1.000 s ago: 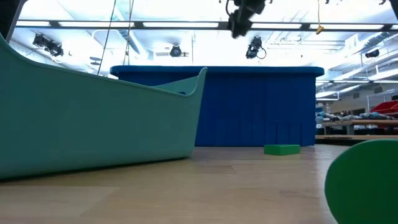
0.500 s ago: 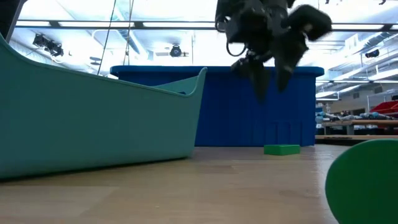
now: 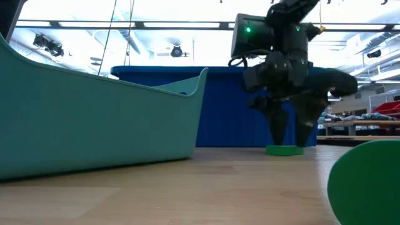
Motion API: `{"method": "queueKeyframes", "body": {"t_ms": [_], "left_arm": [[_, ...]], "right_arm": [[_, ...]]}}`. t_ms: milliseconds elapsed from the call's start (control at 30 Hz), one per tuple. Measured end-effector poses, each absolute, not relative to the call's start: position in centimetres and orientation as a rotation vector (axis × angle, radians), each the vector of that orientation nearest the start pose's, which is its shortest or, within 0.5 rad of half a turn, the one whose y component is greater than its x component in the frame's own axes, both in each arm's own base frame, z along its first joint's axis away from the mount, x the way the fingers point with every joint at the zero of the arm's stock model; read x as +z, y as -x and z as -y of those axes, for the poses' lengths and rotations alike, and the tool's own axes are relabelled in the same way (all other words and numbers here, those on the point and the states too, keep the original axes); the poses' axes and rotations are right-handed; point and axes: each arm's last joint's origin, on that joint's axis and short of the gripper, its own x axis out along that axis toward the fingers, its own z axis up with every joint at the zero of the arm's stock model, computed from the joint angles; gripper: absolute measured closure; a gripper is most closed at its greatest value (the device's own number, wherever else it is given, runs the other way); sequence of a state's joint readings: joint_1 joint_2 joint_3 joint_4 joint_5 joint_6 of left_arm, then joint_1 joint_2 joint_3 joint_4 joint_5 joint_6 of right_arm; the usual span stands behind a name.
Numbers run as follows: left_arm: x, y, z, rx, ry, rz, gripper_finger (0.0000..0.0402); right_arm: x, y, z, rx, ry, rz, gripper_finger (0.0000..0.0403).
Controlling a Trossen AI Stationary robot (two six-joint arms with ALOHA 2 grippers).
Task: Sort Items/Unsort Items
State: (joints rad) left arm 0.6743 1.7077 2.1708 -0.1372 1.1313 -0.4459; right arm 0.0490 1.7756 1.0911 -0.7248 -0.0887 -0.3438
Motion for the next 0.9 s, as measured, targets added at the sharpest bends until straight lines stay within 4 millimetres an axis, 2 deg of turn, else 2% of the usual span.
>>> {"method": "queueKeyframes", "body": {"t_ms": [133,300,367,467,533,600,733,900], "left_arm": [[55.3,-27.0,-18.2,-0.484,0.191,0.088,0.0401],[55.3,-27.0,-18.2,-0.484,0.194,0.087,0.0401],[55.3,-27.0,-18.2,-0.484,0.195,0.087,0.0401],[55.3,-27.0,-18.2,-0.484,0.195,0.088,0.0401],[55.3,-27.0,-18.2,-0.483,0.189,0.092,0.0401],[55.3,-27.0,-18.2,-0.469,0.18,0.099,0.0401],[55.4,-26.8,-18.5,-0.443,0.162,0.117,0.0401],[55.6,-26.5,-18.8,-0.423,0.146,0.135,0.0401]], "right_arm": [[14.5,-31.4,-1.6,0.302,0.235,-1.352,0.0181],[14.2,-31.2,-1.4,0.266,0.2,-1.343,0.0196],[14.2,-31.2,-1.3,0.244,0.177,-1.345,0.0217],[14.5,-31.4,-1.3,0.231,0.149,-1.35,0.0273],[15.0,-31.9,-1.2,0.232,0.137,-1.357,0.0285],[16.5,-32.9,-0.9,0.214,0.123,-1.331,0.0285],[20.7,-34.9,0.6,0.151,0.093,-1.254,0.0285],[27.5,-37.4,3.4,0.054,0.103,-1.056,0.0285]]}}
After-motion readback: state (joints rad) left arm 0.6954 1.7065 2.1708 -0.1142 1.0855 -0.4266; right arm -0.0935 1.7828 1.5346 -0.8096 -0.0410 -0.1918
